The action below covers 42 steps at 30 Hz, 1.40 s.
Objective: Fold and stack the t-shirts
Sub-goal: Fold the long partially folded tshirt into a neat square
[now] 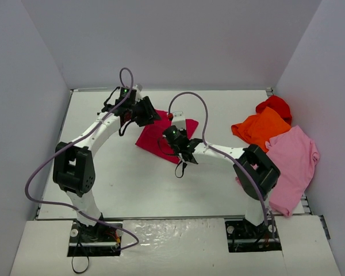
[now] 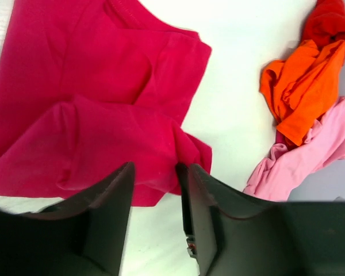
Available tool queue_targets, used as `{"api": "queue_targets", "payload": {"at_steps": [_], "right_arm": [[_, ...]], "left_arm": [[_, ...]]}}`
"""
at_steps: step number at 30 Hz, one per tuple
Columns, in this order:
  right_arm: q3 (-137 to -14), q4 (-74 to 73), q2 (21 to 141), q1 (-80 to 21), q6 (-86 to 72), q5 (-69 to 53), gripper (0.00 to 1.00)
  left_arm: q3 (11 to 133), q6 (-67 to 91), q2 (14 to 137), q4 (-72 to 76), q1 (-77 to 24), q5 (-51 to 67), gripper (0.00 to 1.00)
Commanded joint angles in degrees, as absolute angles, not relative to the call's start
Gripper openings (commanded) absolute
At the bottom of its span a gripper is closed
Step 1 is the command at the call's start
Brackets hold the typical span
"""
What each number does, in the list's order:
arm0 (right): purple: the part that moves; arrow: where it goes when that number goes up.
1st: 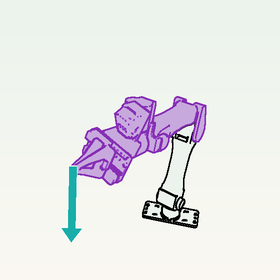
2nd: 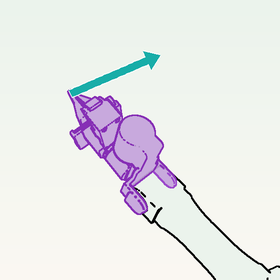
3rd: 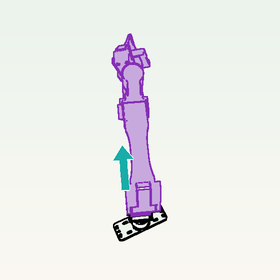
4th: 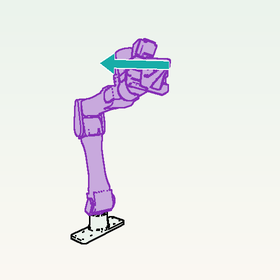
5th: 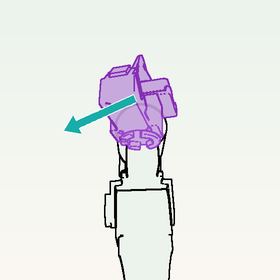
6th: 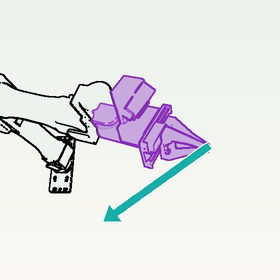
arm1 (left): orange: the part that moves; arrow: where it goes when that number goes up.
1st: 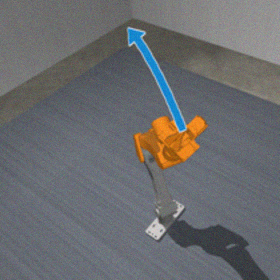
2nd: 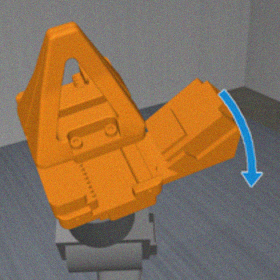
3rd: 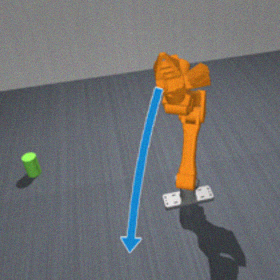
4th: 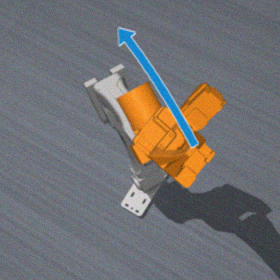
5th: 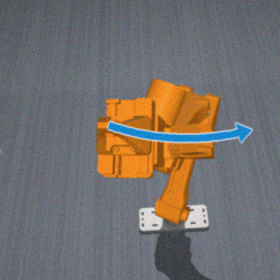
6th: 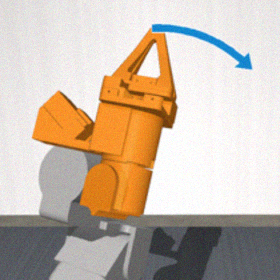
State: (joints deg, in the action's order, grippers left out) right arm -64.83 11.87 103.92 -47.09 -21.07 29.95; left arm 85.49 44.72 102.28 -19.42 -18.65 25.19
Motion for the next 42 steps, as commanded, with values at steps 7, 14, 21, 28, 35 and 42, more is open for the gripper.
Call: {"api": "queue_targets", "payload": {"at_steps": [7,14,21,28,35,42], "right_arm": [[-69.23,17.21,104.73,-44.32,-19.46,26.26,0.00],[-68.03,16.88,105.12,-43.77,-20.13,25.12,0.00],[-68.47,16.81,105.34,-43.55,-20.13,23.65,0.00],[-68.09,16.52,104.84,-43.23,-20.38,23.02,0.00],[-67.68,16.27,104.86,-43.15,-21.01,22.22,0.00],[-68.19,16.19,105.78,-43.08,-21.26,21.57,0.00]], "left_arm": [[86.01,43.59,102.14,-16.05,-17.27,26.44,0.23],[83.76,42.34,101.00,-18.40,-15.81,25.05,0.59],[79.53,41.10,101.06,-20.03,-14.23,23.51,0.77],[78.51,41.95,103.31,-17.08,-13.32,25.31,0.77],[82.56,41.06,107.71,-16.24,-13.27,26.73,0.75],[85.45,41.13,111.19,-15.48,-13.20,28.17,0.74]]}}
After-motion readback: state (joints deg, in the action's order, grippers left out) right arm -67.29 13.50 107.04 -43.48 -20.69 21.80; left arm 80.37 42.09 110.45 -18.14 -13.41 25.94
